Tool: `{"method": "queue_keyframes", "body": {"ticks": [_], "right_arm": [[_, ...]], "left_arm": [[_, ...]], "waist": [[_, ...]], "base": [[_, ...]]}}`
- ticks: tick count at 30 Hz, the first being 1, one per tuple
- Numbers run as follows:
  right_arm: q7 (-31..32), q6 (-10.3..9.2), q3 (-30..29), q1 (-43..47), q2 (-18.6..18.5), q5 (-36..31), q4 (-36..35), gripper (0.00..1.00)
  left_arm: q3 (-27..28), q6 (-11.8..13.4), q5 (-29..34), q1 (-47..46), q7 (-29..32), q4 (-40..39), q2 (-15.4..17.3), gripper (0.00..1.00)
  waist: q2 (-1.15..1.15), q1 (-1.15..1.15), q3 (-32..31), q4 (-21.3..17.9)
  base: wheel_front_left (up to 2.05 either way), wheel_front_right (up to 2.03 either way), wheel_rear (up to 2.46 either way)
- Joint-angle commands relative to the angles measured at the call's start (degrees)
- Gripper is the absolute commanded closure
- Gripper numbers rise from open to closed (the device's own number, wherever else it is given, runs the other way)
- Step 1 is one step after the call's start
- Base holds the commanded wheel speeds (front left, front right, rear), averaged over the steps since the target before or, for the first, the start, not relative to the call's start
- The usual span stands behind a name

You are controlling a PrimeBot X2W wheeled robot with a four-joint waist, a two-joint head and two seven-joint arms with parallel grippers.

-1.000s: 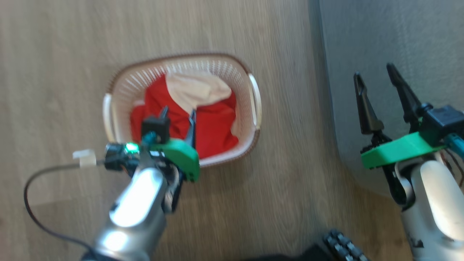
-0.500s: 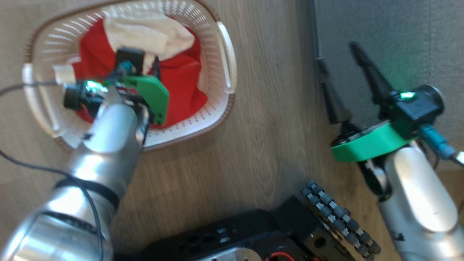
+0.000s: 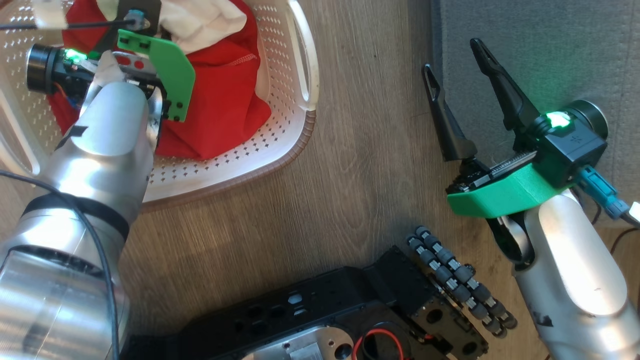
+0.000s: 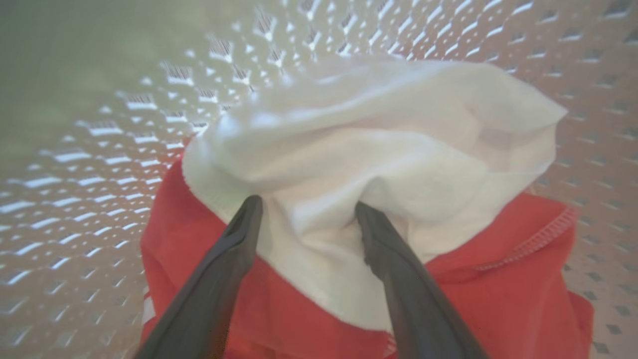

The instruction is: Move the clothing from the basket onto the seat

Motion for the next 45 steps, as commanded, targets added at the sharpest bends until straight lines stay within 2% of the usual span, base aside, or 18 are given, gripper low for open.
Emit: {"method": "queue_keyframes", "body": {"ticks": [1,8,11,17,18,19,20,25,33,37,41,44,45], "right_arm": [[-0.27,-0.01,0.59,2.65,-0.44,0.70,-0.47,0.00],[-0.27,-0.01,1.03,3.10,-0.46,0.87,-0.35,0.00],[-0.27,-0.01,1.31,3.61,0.04,2.36,1.96,0.00],[-0.27,-0.01,2.14,2.92,0.50,2.81,1.56,0.00],[-0.27,-0.01,2.17,2.96,0.48,2.76,1.37,0.00],[-0.27,-0.01,2.18,2.98,0.43,2.70,1.21,0.00],[-0.27,-0.01,2.15,3.00,0.37,2.63,1.09,0.00],[-0.27,-0.01,1.35,2.76,0.24,2.29,0.92,0.00],[-0.27,-0.01,1.77,0.70,0.90,2.00,1.59,0.00],[-0.27,-0.01,0.65,0.41,1.09,1.02,2.55,0.00],[-0.27,-0.01,0.68,1.17,1.12,0.41,3.68,0.00],[-0.27,-0.01,0.66,2.12,1.09,-0.15,4.63,0.00],[-0.27,-0.01,0.66,2.12,1.09,-0.15,4.63,0.00]], "left_arm": [[-0.59,-0.42,0.83,0.42,2.56,0.07,1.41,0.00],[-4.48,-1.23,3.60,-0.24,11.13,0.20,2.00,0.00],[-3.99,-0.19,2.83,-0.36,13.39,0.21,2.24,0.00],[-4.62,-0.78,2.39,-0.26,17.25,0.22,1.66,0.00],[-4.56,-0.84,2.18,-0.31,17.44,0.22,1.54,0.41],[-4.58,-0.94,2.05,-0.34,17.47,0.22,1.43,0.97],[-4.67,-1.11,1.98,-0.31,17.62,0.22,1.35,1.00],[-4.49,-1.37,1.12,0.18,17.51,0.22,1.38,1.00],[-2.28,-0.11,-1.75,1.82,14.63,0.23,2.24,1.00],[-1.54,0.30,-2.88,3.80,10.45,0.23,1.87,1.00],[-0.71,-0.18,-4.51,7.19,8.39,0.23,0.91,1.00],[1.52,-0.69,-7.17,10.30,3.45,0.22,0.20,1.00],[1.52,-0.69,-7.17,10.30,3.45,0.22,0.20,1.00]], "waist": [[0.00,0.00,0.22,0.01],[0.00,0.00,0.56,0.09],[0.00,0.00,0.72,0.15],[0.00,0.00,1.17,0.21],[0.00,0.00,1.26,0.23],[0.00,0.00,1.32,0.25],[0.00,0.00,1.38,0.27],[0.00,0.00,1.31,0.30],[0.00,0.00,-0.70,-0.41],[0.00,0.00,-4.23,0.14],[0.00,0.00,-9.37,0.78],[0.00,0.00,-14.15,1.03],[0.00,0.00,-14.15,1.03]], "base": [[0.00,0.00,0.00],[0.00,0.00,0.00],[0.00,0.00,0.00],[0.00,0.00,0.00],[0.00,0.00,0.00],[0.00,0.00,0.00],[0.00,0.00,0.00],[0.00,0.00,0.00],[0.00,0.00,0.00],[0.00,0.00,0.00],[0.00,0.00,0.00],[0.00,0.00,0.00],[0.00,0.00,0.00]]}}
